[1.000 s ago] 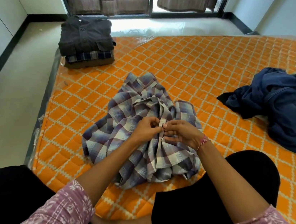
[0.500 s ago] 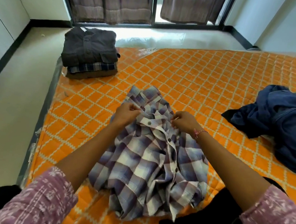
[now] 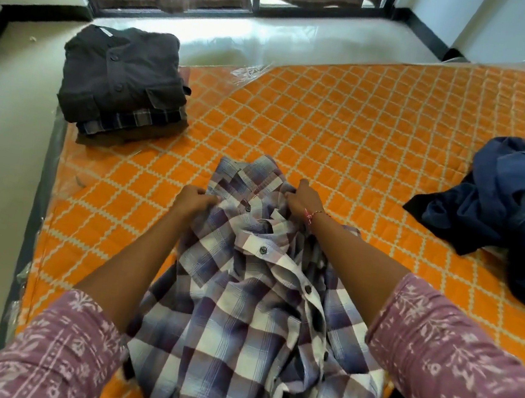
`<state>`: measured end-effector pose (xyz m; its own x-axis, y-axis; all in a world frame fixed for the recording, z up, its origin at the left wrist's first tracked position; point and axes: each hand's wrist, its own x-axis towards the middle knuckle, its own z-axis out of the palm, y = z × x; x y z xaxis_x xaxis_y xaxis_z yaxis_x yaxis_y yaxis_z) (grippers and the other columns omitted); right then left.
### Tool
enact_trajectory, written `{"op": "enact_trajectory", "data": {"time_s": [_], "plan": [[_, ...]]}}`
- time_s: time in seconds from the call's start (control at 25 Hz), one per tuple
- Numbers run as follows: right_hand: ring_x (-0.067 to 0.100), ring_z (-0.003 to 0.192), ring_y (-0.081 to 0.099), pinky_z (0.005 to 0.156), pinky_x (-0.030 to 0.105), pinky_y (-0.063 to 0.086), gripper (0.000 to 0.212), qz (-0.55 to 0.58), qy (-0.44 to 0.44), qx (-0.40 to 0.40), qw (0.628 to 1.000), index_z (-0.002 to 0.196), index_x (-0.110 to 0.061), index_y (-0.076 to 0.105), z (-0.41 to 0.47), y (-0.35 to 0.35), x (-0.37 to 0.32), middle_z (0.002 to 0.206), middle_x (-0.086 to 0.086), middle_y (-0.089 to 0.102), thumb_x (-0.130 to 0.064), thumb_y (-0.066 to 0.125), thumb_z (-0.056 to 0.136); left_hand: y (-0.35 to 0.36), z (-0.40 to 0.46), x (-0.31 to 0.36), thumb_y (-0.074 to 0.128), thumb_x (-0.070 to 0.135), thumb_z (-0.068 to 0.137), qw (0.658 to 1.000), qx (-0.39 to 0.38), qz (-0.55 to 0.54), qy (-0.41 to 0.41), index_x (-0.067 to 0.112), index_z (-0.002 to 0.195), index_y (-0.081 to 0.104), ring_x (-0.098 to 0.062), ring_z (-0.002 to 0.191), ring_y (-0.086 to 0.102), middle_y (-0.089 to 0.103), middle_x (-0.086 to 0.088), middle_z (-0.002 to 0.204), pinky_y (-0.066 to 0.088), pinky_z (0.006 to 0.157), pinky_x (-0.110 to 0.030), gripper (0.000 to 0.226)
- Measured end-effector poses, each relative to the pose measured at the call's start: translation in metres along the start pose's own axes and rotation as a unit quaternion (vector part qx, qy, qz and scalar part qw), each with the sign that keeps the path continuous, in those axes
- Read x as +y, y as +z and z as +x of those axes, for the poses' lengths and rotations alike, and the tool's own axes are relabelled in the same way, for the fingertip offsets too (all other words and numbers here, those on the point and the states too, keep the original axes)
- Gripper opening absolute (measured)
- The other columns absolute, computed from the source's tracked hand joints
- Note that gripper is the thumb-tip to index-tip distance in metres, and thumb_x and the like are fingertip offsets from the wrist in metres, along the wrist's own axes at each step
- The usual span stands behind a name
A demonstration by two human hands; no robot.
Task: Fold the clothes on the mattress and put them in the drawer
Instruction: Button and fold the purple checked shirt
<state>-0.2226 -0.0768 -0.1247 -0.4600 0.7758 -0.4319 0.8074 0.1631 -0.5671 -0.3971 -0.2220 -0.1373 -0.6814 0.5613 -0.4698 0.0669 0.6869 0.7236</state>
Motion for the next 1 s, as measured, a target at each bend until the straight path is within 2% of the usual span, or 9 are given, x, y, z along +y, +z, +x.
{"op": "enact_trajectory", "data": {"time_s": [0.08,0.16,0.32,0.4,0.52,0.64,0.84,0.92,1.0], "plan": [[0.02,0.057,0.034,0.05,0.028,0.023,0.019,-0.001,-0.009,-0.014,1.0,0.078,-0.004,0.05,0.009,-0.007,-0.004,0.07,0.01,0.044,-0.014,0.052,0.094,-0.005,0.006,0.01,0.068,0.013,0.087,0.997,-0.027,-0.044,-0.05,0.006,0.067,0.055,-0.021,0.053,0.043,0.05,-0.01,0.064,0.033,0.049,-0.027,0.025],[0.018,0.052,0.026,0.05,0.027,0.019,0.043,0.032,-0.029,-0.045,0.998,0.056,-0.011,0.034,0.017,-0.017,-0.008,0.057,0.006,0.03,-0.01,0.061,0.088,-0.011,0.006,0.019,0.065,0.008,0.088,0.993,-0.046,-0.092,-0.057,0.007,0.071,0.056,-0.022,0.056,0.049,0.055,-0.011,0.069,0.042,0.052,-0.029,0.019],[0.019,0.059,0.036,0.055,0.028,0.03,0.025,0.134,-0.087,-0.041,0.986,0.069,-0.01,0.045,0.016,-0.061,-0.013,0.066,0.008,0.042,-0.008,0.056,0.091,-0.033,0.005,0.042,0.063,0.002,0.087,0.976,-0.081,-0.2,0.031,0.009,0.082,0.058,-0.024,0.071,0.059,0.061,-0.014,0.085,0.049,0.068,-0.035,0.01],[0.022,0.069,0.045,0.062,0.032,0.036,0.011,0.145,-0.121,-0.013,0.982,0.083,-0.003,0.055,0.013,-0.096,-0.021,0.076,0.013,0.051,-0.009,0.059,0.091,-0.055,0.003,0.064,0.07,0.004,0.081,0.98,-0.06,-0.139,0.129,0.005,0.084,0.063,-0.015,0.066,0.059,0.062,-0.013,0.082,0.049,0.065,-0.029,0.007],[0.021,0.079,0.049,0.067,0.03,0.035,0.025,0.051,-0.198,0.091,0.975,0.093,0.007,0.064,-0.006,-0.147,-0.048,0.084,0.013,0.056,-0.018,0.065,0.089,-0.081,-0.021,0.109,0.072,0.014,0.081,0.939,0.084,0.103,0.318,-0.002,0.08,0.067,-0.019,0.068,0.056,0.06,-0.012,0.072,0.036,0.06,-0.028,0.016],[0.021,0.07,0.047,0.061,0.031,0.031,0.032,0.018,-0.235,0.149,0.96,0.08,0.008,0.066,-0.03,-0.193,-0.072,0.074,0.02,0.058,-0.022,0.063,0.09,-0.093,-0.056,0.161,0.055,0.018,0.094,0.869,0.251,0.175,0.39,0.002,0.082,0.063,-0.034,0.084,0.058,0.064,-0.017,0.087,0.036,0.062,-0.034,0.022],[0.031,0.087,0.059,0.073,0.036,0.04,0.027,0.05,-0.293,0.288,0.91,0.094,0.008,0.066,-0.099,-0.265,-0.116,0.094,0.023,0.066,-0.015,0.052,0.095,-0.118,-0.114,0.229,0.039,0.017,0.101,0.853,0.306,0.056,0.419,-0.005,0.086,0.062,-0.031,0.081,0.055,0.06,-0.02,0.087,0.035,0.067,-0.035,0.035],[0.035,0.093,0.058,0.079,0.037,0.04,0.027,0.084,-0.342,0.39,0.851,0.101,0.006,0.065,-0.132,-0.29,-0.142,0.101,0.023,0.066,-0.013,0.047,0.098,-0.13,-0.139,0.265,0.038,0.012,0.101,0.852,0.294,-0.055,0.43,-0.001,0.084,0.061,-0.025,0.081,0.051,0.055,-0.012,0.083,0.036,0.07,-0.032,0.031],[0.026,0.08,0.058,0.072,0.032,0.043,0.025,0.138,-0.383,0.494,0.769,0.098,0.001,0.064,-0.162,-0.311,-0.163,0.093,0.018,0.065,-0.016,0.045,0.099,-0.142,-0.164,0.298,0.045,0.01,0.098,0.835,0.228,-0.198,0.46,0.012,0.072,0.056,-0.017,0.076,0.049,0.054,-0.002,0.073,0.038,0.068,-0.029,0.029]]}}
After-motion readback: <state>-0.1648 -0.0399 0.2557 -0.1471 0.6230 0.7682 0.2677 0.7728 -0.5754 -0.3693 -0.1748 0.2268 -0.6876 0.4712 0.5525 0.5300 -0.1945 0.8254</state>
